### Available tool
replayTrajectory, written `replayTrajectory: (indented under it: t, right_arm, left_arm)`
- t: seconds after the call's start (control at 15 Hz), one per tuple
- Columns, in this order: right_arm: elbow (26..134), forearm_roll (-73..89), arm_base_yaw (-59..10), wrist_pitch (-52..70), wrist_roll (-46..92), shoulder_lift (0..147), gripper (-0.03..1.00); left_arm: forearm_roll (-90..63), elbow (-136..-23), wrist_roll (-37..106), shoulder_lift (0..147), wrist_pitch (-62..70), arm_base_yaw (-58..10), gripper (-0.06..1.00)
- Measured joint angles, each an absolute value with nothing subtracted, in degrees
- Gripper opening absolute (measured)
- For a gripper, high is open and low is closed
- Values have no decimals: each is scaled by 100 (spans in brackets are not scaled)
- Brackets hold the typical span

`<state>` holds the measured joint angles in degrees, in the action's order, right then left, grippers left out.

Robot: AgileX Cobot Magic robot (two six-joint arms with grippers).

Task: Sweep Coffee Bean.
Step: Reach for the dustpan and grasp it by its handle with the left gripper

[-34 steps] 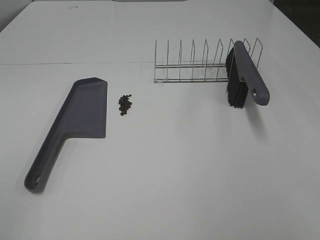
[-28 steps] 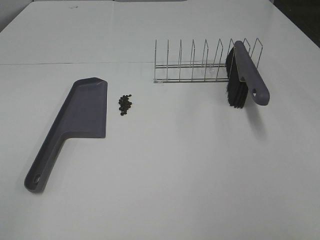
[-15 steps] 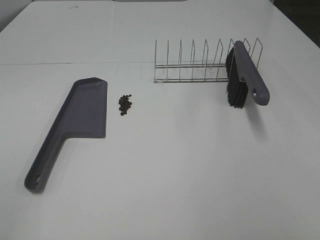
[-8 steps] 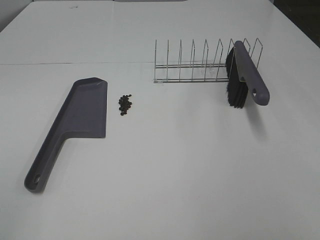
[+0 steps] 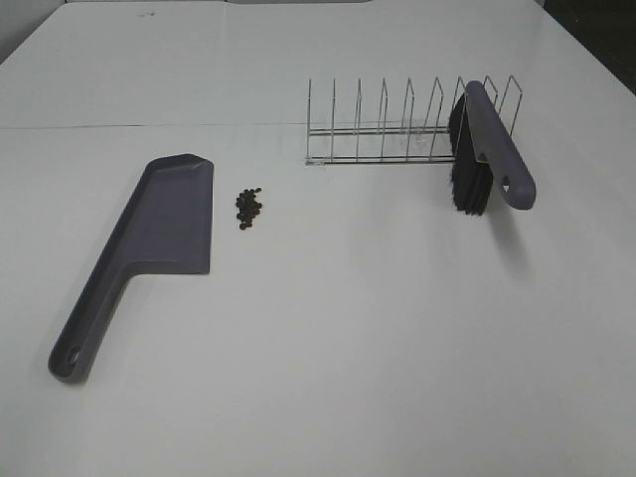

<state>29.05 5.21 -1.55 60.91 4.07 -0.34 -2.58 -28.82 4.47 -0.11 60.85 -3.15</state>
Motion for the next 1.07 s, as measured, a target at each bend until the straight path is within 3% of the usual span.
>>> replayTrajectory:
  t: [1.07]
  right_arm:
    - [2905, 521, -155, 6091, 407, -34, 80]
  left_arm:
    - [-258, -2882, 447, -11, 6085, -315, 72]
